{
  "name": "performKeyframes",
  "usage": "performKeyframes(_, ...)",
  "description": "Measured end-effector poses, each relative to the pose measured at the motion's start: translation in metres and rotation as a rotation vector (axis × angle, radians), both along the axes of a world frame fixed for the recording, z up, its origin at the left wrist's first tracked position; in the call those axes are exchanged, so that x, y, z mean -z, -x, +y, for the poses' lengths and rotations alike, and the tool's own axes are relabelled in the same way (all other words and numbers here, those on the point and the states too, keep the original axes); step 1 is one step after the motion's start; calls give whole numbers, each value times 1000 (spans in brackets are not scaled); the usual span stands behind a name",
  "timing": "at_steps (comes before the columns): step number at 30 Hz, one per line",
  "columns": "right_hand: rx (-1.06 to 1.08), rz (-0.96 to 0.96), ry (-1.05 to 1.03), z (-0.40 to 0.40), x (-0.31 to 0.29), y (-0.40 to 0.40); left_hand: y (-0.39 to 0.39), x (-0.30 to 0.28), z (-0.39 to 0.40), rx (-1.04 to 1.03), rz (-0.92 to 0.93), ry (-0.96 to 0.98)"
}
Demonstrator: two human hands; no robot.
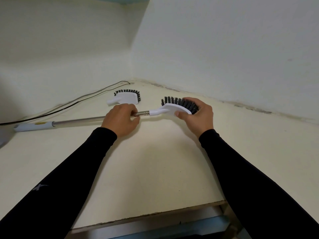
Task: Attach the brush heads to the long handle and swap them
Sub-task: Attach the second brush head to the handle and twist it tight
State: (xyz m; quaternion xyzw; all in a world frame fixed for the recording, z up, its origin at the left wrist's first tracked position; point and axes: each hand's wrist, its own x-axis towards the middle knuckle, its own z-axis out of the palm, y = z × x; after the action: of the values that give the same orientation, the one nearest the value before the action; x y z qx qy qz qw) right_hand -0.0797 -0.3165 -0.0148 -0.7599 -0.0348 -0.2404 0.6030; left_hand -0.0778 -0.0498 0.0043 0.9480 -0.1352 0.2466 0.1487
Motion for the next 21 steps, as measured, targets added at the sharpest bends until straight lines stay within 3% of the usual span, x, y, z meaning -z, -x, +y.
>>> performKeyframes(6, 4, -28, -27, 1, -1, -1, -20, -20, -8, -4, 242, -5)
performKeyframes(11, -3, -62, -35, 1, -3, 0, -37, -46, -19, 41, 722, -109)
performKeyframes(13, -7, -73, -34, 2, -2, 0, -40, -48, -21, 41, 835, -95)
performKeyframes(16, -1, -64, -52, 0, -2, -1, -45, -39, -24, 20, 732, -94)
performKeyframes(21, 12, -34, -58, -4, -1, -2, -41, -10, -26, -70, 219, -246)
